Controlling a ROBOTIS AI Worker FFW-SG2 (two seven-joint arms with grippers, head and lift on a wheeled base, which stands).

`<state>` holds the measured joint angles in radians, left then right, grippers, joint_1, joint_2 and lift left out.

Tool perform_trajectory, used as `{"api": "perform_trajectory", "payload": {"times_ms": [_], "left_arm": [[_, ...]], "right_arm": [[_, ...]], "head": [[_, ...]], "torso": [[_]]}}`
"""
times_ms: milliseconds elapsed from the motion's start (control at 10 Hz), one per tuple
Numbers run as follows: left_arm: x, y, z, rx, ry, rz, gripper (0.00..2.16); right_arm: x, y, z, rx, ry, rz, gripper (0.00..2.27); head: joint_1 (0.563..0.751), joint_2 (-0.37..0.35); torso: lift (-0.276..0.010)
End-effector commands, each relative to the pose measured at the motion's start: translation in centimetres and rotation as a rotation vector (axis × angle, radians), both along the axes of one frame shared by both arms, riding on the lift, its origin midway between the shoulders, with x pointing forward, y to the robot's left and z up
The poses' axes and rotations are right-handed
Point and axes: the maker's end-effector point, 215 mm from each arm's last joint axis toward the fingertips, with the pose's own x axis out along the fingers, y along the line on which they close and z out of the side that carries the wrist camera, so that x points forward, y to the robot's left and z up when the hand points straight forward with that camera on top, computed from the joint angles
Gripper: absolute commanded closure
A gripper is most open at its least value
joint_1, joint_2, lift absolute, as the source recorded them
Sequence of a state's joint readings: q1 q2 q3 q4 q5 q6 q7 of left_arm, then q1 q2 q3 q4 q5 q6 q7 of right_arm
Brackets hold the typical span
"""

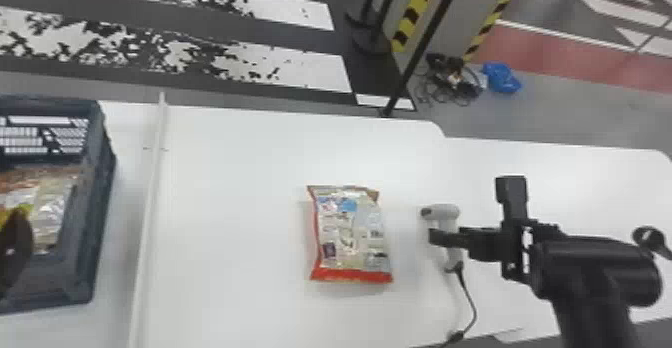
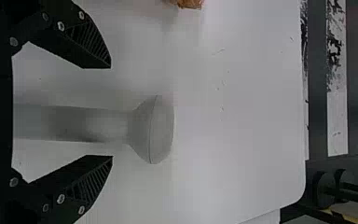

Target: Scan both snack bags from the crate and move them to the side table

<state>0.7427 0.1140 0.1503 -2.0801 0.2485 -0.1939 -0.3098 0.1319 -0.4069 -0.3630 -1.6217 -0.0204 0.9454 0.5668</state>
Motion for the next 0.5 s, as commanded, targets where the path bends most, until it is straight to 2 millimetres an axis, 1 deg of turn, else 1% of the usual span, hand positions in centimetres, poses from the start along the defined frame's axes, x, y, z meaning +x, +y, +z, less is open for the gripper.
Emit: {"api": "perform_trajectory", "payload": {"times_ms": [0,100,200,300,400], "left_arm": [[-0.01,0.01,-0.07,0.0,0.001,0.001,0.15],[-0.01,-0.06,-0.08,-0.001,0.001,-0.001,0.15],[-0.07,-0.01,-0.04,0.0,0.0,-0.001,0.15],[-0.12,0.0,0.09,0.0,-0.005,0.0,0.15],[-0.13,-0.05,0.19,-0.001,-0.008,-0.003,0.15]], "right_arm": [[0.25,-0.33,-0.21,-0.017,0.011,0.019,0.73],[0.25,-0.22,-0.52,-0.02,0.026,0.031,1.08],[0.05,-0.13,-0.82,-0.014,0.041,0.022,1.87],[-0.13,-0.15,-0.98,-0.012,0.049,0.013,2.19],[-0.17,-0.13,-0.96,-0.006,0.049,0.01,2.25]], "head": [[0.695,-0.334],[0.695,-0.333],[0.695,-0.333],[0.695,-0.334],[0.695,-0.337]], "torso": [[-0.075],[-0.075],[-0.075],[-0.075],[-0.075]]}}
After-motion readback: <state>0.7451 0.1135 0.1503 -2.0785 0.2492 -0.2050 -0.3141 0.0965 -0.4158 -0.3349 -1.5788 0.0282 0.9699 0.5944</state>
